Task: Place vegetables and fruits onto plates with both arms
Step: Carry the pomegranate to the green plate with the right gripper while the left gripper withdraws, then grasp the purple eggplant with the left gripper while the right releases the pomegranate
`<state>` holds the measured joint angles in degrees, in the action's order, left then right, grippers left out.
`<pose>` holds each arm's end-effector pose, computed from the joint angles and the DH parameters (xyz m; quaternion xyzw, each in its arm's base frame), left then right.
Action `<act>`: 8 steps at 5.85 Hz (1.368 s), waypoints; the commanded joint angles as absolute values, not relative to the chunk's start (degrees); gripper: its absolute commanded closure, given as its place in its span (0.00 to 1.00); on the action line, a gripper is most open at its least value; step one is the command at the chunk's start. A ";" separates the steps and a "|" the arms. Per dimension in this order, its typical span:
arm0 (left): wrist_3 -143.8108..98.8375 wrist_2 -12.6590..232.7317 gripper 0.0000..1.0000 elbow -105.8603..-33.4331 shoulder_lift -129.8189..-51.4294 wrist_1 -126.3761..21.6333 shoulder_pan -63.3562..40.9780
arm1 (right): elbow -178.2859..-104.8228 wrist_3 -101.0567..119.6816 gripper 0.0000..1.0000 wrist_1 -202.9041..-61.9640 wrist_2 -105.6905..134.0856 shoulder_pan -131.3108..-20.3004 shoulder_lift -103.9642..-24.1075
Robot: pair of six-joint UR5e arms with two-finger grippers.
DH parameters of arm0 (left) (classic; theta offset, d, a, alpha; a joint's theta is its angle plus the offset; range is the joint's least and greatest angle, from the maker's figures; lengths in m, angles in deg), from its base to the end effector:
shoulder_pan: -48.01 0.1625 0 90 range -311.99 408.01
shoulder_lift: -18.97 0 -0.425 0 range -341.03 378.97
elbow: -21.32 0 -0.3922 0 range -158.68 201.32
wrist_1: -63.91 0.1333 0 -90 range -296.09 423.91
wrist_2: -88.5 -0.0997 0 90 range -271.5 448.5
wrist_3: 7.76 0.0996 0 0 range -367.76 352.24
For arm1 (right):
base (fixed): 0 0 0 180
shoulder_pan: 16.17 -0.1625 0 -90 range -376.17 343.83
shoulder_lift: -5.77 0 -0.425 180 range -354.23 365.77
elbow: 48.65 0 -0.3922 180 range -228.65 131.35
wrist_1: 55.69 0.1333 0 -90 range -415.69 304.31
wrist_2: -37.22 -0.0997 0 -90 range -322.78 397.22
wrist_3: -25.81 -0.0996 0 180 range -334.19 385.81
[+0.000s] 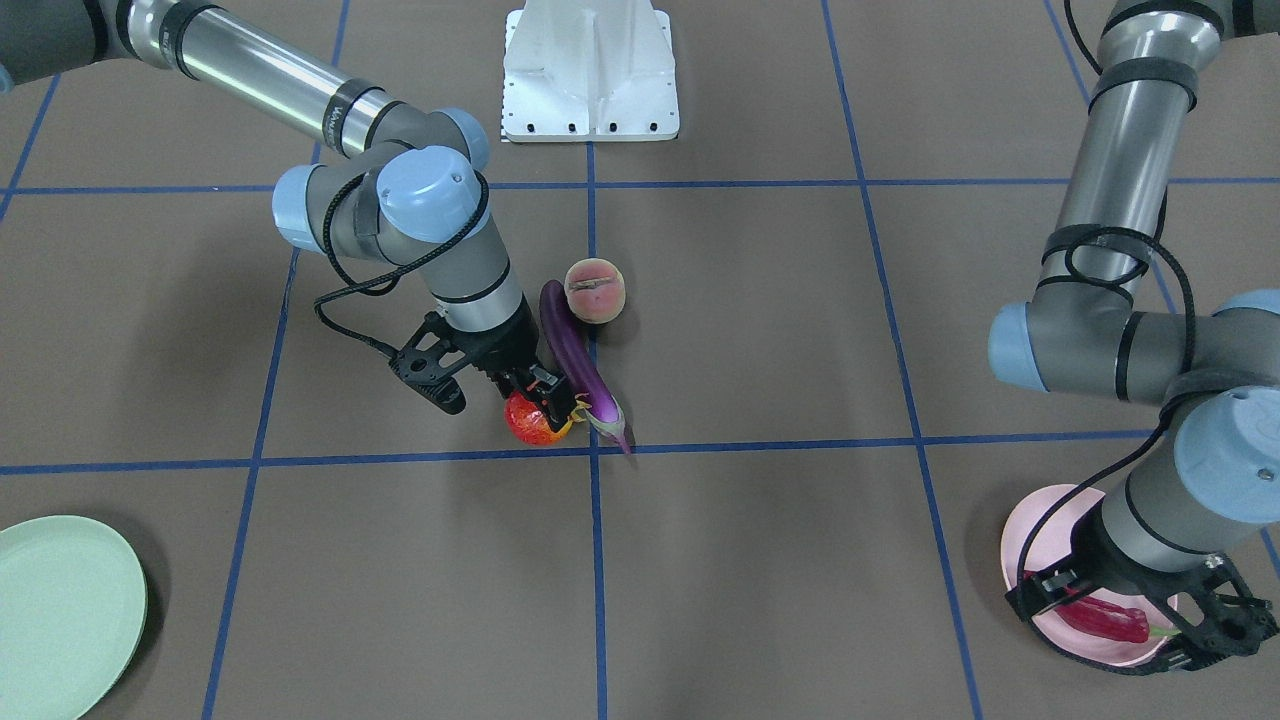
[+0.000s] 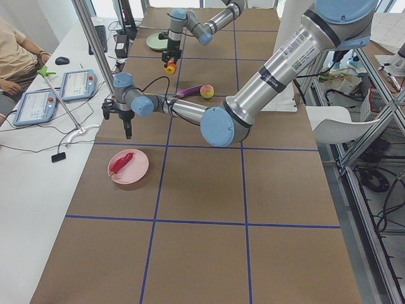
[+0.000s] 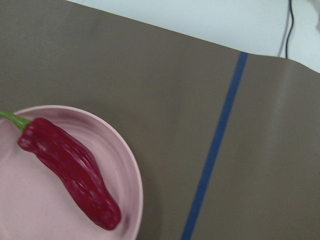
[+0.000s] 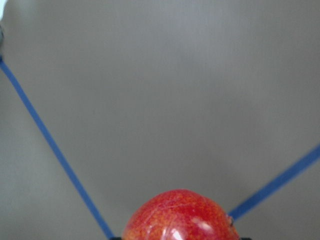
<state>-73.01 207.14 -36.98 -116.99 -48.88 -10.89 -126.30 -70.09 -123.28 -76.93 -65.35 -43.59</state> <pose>0.3492 -0.7445 0.3710 0.0305 0.3858 -0.1946 0.9013 -0.4239 -0.6323 0.2795 -0.0213 -0.4589 0.3292 0.8250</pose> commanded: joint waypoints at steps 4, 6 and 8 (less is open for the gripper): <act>-101.95 207.86 0.00 -43.98 -126.28 -40.82 5.00 | -106.87 -30.22 1.00 -123.36 -81.87 -84.61 -46.35; -108.28 207.25 0.00 -43.63 -129.56 -38.13 10.45 | -103.33 -27.28 1.00 -122.75 -81.70 -85.96 -46.87; -111.11 206.98 0.00 -42.76 -129.74 -38.22 14.16 | -103.23 -27.01 1.00 -121.34 -81.52 -85.96 -48.45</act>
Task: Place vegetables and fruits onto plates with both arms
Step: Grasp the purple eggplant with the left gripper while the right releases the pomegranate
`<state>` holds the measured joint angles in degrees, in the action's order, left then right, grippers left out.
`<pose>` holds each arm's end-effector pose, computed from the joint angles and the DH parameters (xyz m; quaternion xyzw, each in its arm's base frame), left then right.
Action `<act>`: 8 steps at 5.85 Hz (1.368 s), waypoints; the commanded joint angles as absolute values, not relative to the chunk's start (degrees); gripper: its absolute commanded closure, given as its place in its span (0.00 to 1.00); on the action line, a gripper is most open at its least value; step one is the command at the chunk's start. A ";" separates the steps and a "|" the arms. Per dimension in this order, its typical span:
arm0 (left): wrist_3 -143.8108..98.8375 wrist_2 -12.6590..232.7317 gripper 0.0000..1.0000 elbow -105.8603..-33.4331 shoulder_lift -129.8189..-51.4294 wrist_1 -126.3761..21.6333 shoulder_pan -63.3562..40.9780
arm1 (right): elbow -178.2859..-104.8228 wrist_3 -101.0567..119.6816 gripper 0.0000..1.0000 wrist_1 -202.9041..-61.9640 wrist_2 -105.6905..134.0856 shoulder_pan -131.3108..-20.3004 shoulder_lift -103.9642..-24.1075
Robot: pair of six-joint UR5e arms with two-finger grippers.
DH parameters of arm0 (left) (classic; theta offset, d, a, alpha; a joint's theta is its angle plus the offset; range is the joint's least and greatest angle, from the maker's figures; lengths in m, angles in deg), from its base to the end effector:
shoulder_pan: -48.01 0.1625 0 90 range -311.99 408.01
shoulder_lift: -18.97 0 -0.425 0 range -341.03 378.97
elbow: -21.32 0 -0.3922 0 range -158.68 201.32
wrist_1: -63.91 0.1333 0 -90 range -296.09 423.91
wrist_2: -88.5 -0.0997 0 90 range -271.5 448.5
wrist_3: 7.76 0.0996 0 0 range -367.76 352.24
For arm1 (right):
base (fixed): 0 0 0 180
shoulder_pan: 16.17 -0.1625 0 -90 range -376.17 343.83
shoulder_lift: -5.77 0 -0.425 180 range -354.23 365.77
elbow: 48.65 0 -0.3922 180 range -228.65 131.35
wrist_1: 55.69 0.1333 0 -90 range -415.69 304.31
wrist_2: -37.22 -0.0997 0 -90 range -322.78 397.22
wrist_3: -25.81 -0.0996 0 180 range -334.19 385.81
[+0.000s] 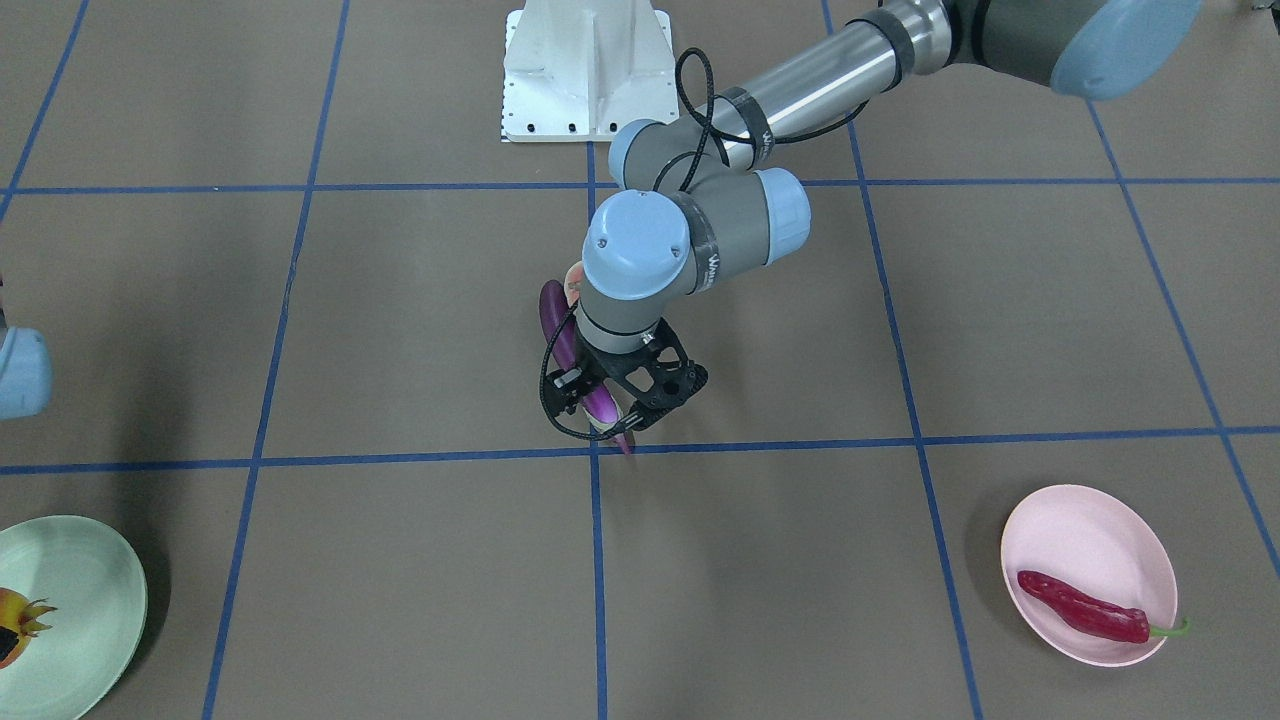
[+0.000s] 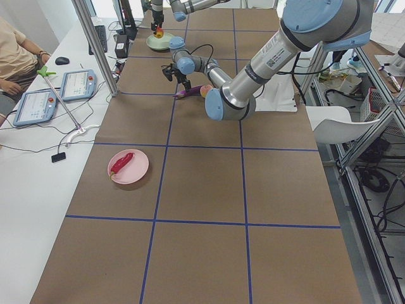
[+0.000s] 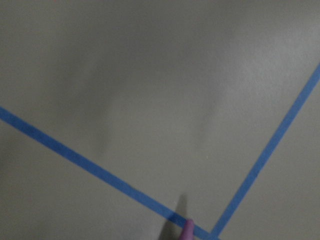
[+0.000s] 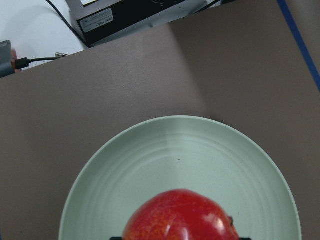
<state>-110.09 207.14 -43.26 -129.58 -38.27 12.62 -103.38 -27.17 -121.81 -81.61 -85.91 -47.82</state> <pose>0.6216 -0.5465 0.1605 -0.1490 0.4113 -0.2746 0.8563 -0.1872 -0.7534 0.5336 0.0234 -0.3202 0.2146 0.9224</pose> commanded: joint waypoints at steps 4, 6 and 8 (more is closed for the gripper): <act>-110.41 204.34 0.37 -36.77 -132.90 -38.75 15.22 | -103.40 -27.01 0.00 -119.14 -81.61 -85.96 -49.78; -110.15 204.43 1.00 -37.12 -132.82 -38.75 15.22 | -104.89 -26.22 0.00 -119.41 -82.05 -86.31 -49.86; -109.71 205.22 1.00 -41.66 -132.99 -38.92 11.39 | -115.28 -28.92 0.00 -125.69 -86.59 -86.05 -51.78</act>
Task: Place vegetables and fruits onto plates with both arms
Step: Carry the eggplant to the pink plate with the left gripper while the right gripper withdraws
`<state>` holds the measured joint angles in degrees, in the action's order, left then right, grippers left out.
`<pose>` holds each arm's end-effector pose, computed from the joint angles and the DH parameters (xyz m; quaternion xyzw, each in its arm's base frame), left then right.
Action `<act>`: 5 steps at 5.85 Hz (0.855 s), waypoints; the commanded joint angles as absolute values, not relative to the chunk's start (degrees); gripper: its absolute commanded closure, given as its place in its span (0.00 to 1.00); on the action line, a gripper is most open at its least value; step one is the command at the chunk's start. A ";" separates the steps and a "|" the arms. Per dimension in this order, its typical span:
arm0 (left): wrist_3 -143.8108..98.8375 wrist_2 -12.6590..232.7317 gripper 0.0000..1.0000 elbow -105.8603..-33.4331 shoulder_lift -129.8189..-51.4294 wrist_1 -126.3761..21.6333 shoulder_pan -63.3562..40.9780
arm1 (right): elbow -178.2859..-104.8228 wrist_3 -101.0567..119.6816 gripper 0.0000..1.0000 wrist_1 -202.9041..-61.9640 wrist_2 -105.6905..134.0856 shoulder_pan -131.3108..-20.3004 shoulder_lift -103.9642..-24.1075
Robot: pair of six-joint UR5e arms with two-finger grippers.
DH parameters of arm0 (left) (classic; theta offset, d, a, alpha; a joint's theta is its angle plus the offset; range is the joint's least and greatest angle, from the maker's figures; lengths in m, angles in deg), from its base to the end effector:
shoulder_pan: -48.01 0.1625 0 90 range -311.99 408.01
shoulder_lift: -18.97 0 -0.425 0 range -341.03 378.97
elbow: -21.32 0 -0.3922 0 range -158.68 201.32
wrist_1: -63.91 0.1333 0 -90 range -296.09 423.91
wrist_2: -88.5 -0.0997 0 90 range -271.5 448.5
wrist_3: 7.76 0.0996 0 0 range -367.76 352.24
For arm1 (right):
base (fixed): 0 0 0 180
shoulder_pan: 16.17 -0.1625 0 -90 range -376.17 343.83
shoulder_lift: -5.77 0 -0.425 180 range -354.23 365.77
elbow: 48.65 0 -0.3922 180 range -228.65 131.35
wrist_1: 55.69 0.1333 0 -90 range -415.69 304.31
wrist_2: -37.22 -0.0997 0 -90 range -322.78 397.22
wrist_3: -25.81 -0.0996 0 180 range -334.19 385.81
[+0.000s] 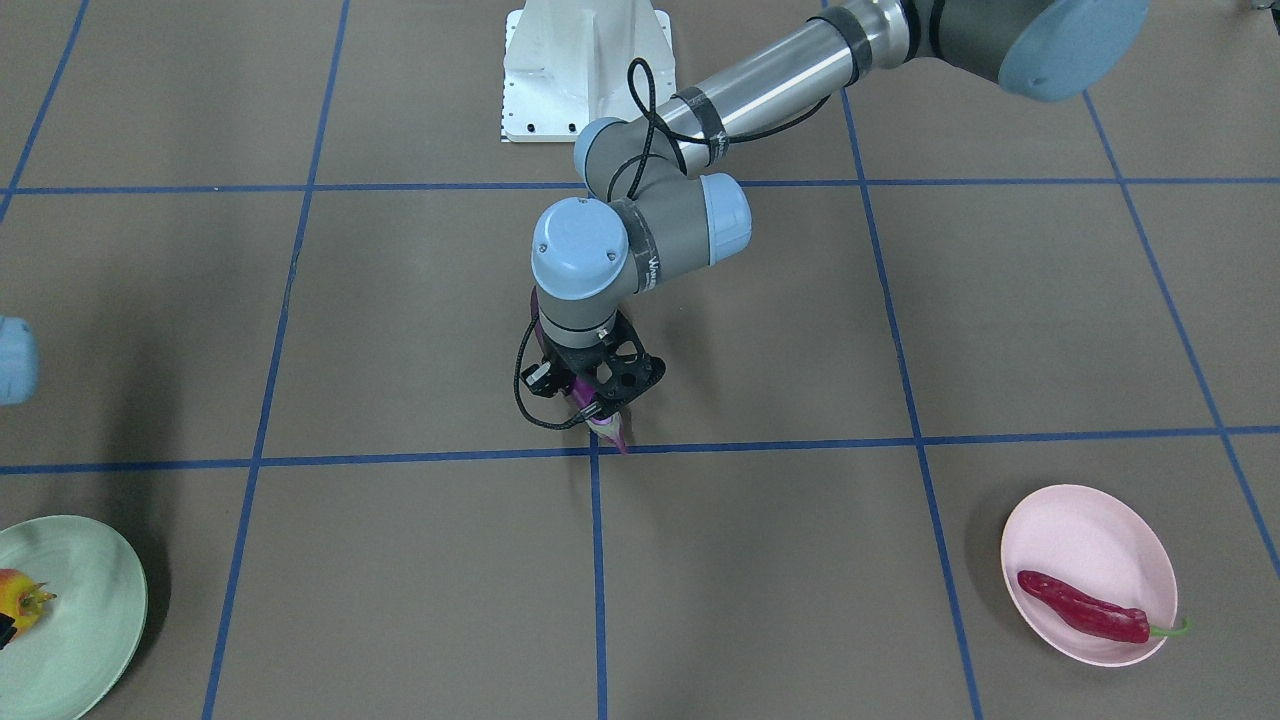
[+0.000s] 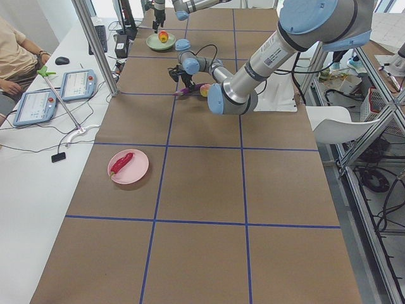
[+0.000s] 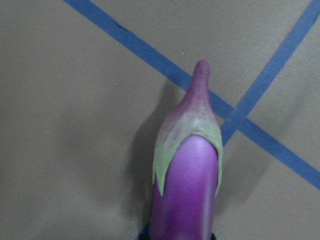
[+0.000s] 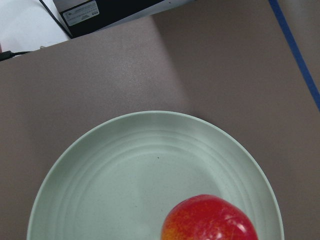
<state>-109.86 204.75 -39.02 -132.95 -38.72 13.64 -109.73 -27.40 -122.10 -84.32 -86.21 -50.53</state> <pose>0.6432 -0.5480 0.1461 -0.1341 0.4054 -0.2754 0.8613 -0.1813 -0.7371 0.5107 0.0323 -0.3521 0.2031 0.9131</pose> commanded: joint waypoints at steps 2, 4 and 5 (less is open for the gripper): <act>-103.34 215.46 1.00 -44.67 -132.30 -38.40 0.95 | -127.79 -45.11 0.00 -126.26 -87.41 -78.88 -55.92; -86.95 217.79 1.00 -45.56 -123.55 -38.05 -7.76 | -132.74 -56.32 0.00 -125.83 -86.71 -72.98 -56.01; -84.68 217.36 1.00 -44.95 -119.76 -38.13 -10.85 | -135.54 -61.67 0.00 -125.82 -86.53 -70.43 -56.10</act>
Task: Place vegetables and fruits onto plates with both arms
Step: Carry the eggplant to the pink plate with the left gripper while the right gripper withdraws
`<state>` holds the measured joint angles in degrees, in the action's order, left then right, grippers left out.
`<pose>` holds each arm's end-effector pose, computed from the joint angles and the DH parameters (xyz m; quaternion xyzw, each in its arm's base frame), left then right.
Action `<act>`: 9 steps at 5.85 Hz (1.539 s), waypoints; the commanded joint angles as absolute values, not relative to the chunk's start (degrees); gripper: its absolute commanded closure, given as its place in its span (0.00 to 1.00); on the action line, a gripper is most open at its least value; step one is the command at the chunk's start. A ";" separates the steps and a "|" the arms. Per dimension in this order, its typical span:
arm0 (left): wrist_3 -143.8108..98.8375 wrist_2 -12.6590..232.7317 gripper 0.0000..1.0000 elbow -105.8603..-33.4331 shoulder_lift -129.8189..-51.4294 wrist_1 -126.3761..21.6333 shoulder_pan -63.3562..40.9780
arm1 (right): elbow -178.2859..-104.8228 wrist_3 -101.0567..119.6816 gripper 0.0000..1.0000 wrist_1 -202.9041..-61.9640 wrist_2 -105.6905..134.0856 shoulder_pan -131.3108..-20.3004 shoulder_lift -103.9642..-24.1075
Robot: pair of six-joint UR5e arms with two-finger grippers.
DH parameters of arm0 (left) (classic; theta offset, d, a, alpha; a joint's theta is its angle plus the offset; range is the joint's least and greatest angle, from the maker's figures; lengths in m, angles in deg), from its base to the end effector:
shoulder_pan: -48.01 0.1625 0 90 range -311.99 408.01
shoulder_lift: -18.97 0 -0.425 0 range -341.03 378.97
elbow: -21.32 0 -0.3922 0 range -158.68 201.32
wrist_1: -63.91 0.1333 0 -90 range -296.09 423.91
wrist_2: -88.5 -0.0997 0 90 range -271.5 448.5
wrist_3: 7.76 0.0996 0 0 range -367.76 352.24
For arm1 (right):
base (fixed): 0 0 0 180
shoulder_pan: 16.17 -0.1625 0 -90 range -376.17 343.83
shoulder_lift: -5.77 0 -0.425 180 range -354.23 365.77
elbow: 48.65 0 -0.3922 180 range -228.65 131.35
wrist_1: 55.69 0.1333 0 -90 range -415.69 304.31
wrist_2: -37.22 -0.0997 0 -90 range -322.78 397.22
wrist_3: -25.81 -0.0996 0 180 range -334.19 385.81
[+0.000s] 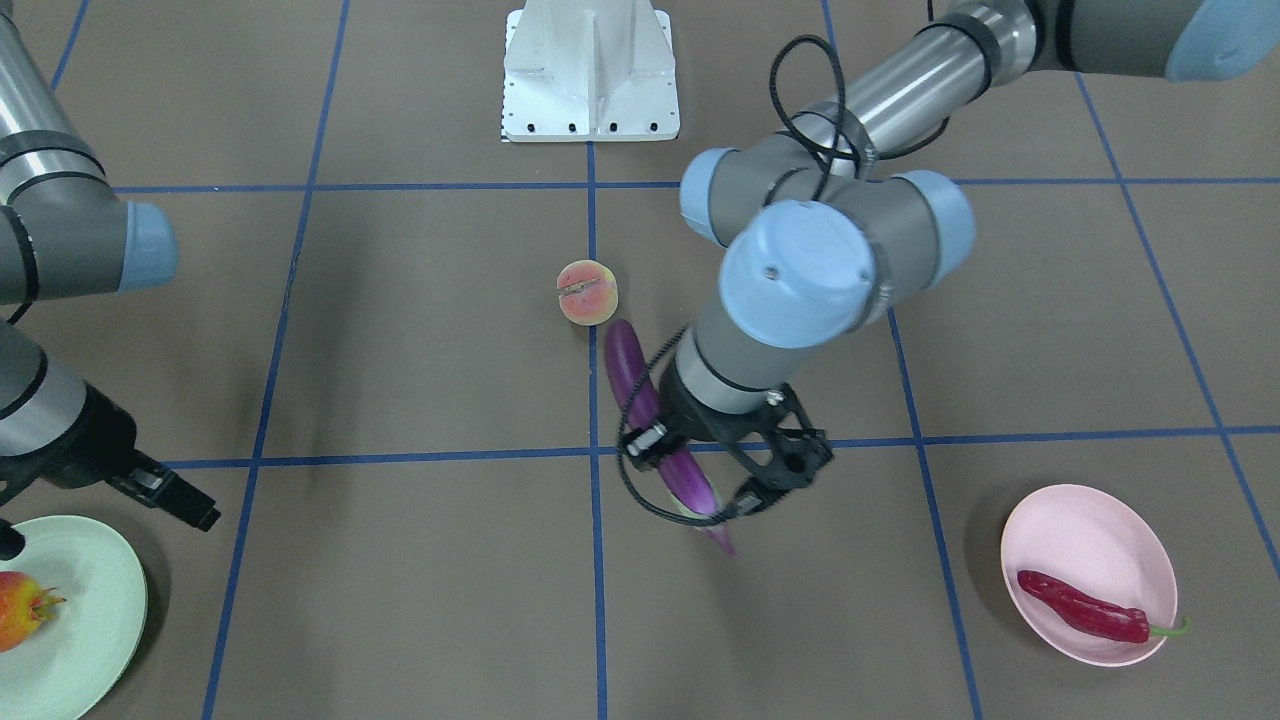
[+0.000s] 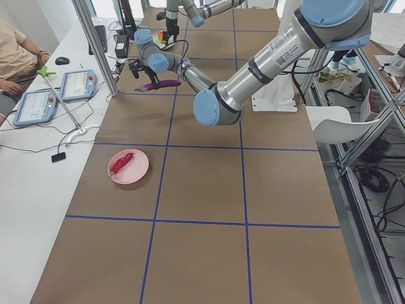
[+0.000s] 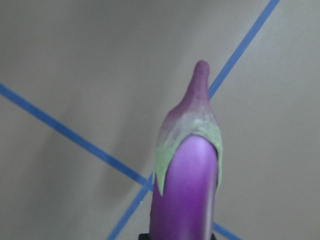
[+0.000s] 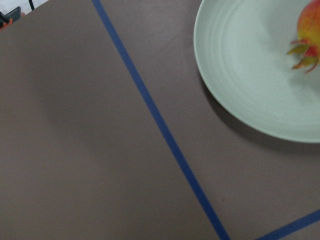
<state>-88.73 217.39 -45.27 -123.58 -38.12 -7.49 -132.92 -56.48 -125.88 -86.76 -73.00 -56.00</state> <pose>0.3982 -0.7044 0.2227 -0.0865 0.4467 -0.2407 0.8573 -0.3140 -0.6223 0.3808 -0.0461 -0.4373 0.2748 0.8550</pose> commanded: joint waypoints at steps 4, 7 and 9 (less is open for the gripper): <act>-84.53 215.70 1.00 -36.25 -109.82 -38.74 -19.14 | -140.05 -67.52 0.00 -126.35 -82.58 -66.54 -55.93; -102.19 209.97 1.00 -28.27 -109.79 -48.73 -18.79 | -141.37 -69.63 0.00 -126.61 -80.20 -64.69 -55.75; -102.86 208.39 0.01 -27.11 -109.97 -50.78 -18.79 | -143.12 -73.49 0.00 -126.79 -78.81 -61.98 -55.93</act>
<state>-102.59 208.74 -27.64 -109.95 -49.43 -18.80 -142.31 -71.89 -126.74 -79.55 -63.32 -55.90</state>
